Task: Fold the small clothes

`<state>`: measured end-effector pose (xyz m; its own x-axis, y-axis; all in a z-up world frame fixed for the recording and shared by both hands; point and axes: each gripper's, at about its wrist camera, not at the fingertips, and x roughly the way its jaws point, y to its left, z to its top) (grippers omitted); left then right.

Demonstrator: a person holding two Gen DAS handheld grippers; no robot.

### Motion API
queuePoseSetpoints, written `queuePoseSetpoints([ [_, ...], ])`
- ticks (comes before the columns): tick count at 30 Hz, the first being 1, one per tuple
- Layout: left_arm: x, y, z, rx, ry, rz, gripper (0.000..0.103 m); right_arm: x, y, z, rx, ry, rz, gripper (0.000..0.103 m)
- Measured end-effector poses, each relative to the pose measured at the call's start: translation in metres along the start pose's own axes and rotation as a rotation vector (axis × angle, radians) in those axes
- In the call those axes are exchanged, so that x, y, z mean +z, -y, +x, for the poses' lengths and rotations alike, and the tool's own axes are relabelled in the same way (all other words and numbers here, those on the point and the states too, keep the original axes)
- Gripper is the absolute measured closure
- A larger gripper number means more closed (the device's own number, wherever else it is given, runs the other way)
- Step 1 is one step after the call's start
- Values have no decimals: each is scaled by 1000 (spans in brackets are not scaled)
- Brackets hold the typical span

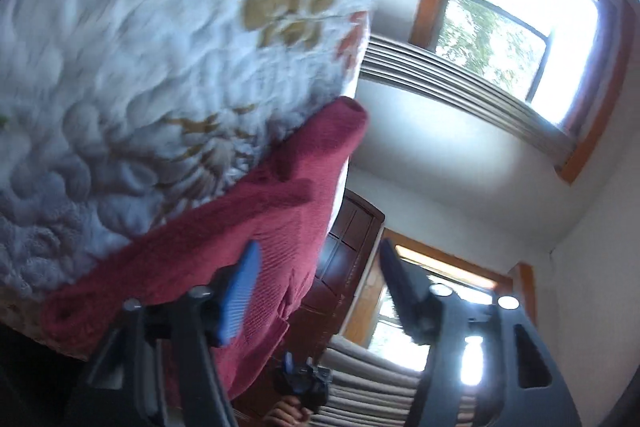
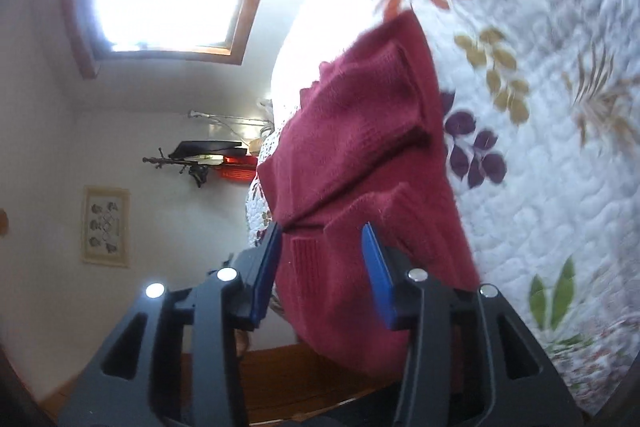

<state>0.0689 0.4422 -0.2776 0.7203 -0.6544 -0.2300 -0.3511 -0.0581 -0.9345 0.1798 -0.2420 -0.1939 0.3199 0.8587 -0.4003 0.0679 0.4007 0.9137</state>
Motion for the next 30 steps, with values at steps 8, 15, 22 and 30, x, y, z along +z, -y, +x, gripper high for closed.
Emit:
queuePoseSetpoints([
  [8,-55,83,-1,450,-62,525,14,-31,-12,-14,-310,-97,-330,58],
  [15,-69,81,40,746,-198,832,7,-58,-14,19,-428,-96,-474,43],
  [22,-32,66,82,836,-308,910,5,-48,-23,41,-519,-75,-447,38],
  [30,-31,63,99,812,-416,1007,48,-36,-22,68,-628,-106,-456,31],
])
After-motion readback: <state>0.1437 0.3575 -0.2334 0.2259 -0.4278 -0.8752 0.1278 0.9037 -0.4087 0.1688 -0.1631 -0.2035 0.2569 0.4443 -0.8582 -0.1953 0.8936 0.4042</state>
